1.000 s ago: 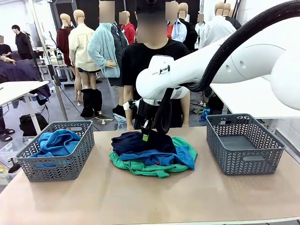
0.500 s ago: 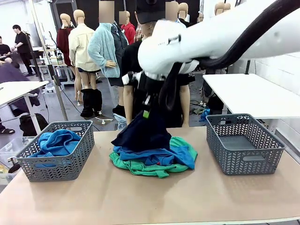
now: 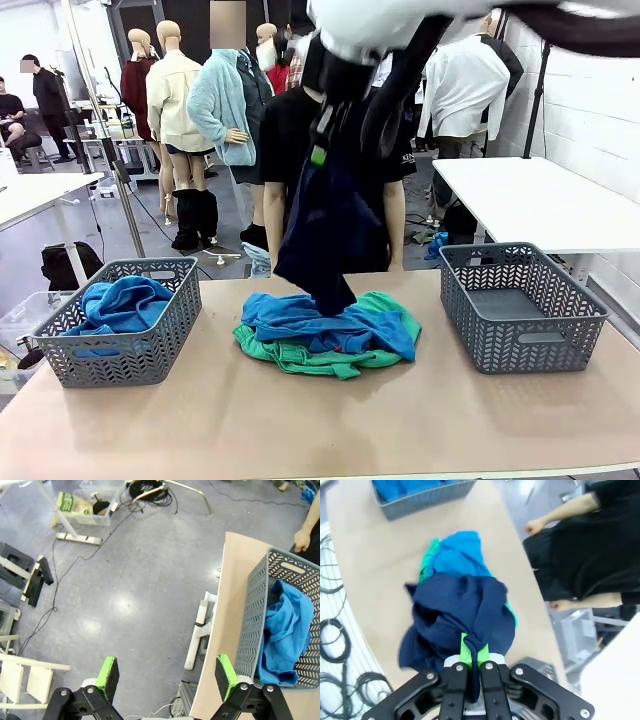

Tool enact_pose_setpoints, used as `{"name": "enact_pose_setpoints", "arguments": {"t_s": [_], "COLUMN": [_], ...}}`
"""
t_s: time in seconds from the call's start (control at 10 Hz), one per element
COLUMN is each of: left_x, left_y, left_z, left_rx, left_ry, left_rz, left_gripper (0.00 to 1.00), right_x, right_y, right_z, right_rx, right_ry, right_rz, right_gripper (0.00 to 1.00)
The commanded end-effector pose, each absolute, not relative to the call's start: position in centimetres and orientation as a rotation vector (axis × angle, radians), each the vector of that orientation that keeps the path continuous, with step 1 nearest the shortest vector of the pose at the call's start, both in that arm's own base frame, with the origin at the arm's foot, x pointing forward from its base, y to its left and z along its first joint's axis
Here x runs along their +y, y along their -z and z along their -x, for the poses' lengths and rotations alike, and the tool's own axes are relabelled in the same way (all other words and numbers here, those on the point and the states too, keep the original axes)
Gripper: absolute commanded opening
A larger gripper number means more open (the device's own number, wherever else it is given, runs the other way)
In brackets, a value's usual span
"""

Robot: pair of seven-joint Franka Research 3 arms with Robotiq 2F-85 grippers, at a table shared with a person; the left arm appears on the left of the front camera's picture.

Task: Sort the tops and bottoms.
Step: Lift clothes from the center of the table with your right hand.

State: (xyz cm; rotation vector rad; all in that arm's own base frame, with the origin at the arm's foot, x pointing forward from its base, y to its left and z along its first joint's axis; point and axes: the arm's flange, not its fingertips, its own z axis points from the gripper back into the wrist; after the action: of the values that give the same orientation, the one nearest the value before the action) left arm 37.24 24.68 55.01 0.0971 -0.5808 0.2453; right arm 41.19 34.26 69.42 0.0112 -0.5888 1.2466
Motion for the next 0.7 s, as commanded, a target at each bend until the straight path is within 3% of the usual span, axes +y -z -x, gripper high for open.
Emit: {"name": "enact_pose_setpoints", "arguments": {"t_s": [0.0,0.4,0.6], "left_x": [24.7,24.7,24.7], "left_y": [-55.0,-55.0,-55.0], "left_z": [-37.2,-37.2,-37.2], "left_rx": [-0.582,-0.582,-0.582], "left_ry": [-0.248,-0.248,-0.248], "left_rz": [-0.098,-0.098,-0.098], "left_gripper": [1.00,1.00,1.00], "right_x": [32.9,31.2,31.5], "right_y": [-70.6,-77.5,-78.2], "right_z": [-38.8,-35.5,-34.9], "right_rx": [-0.658,-0.733,-0.743], "right_ry": [-1.203,-1.047,-1.046], "right_rz": [0.017,0.017,0.017], "right_gripper": [0.00,0.00,0.00]}}
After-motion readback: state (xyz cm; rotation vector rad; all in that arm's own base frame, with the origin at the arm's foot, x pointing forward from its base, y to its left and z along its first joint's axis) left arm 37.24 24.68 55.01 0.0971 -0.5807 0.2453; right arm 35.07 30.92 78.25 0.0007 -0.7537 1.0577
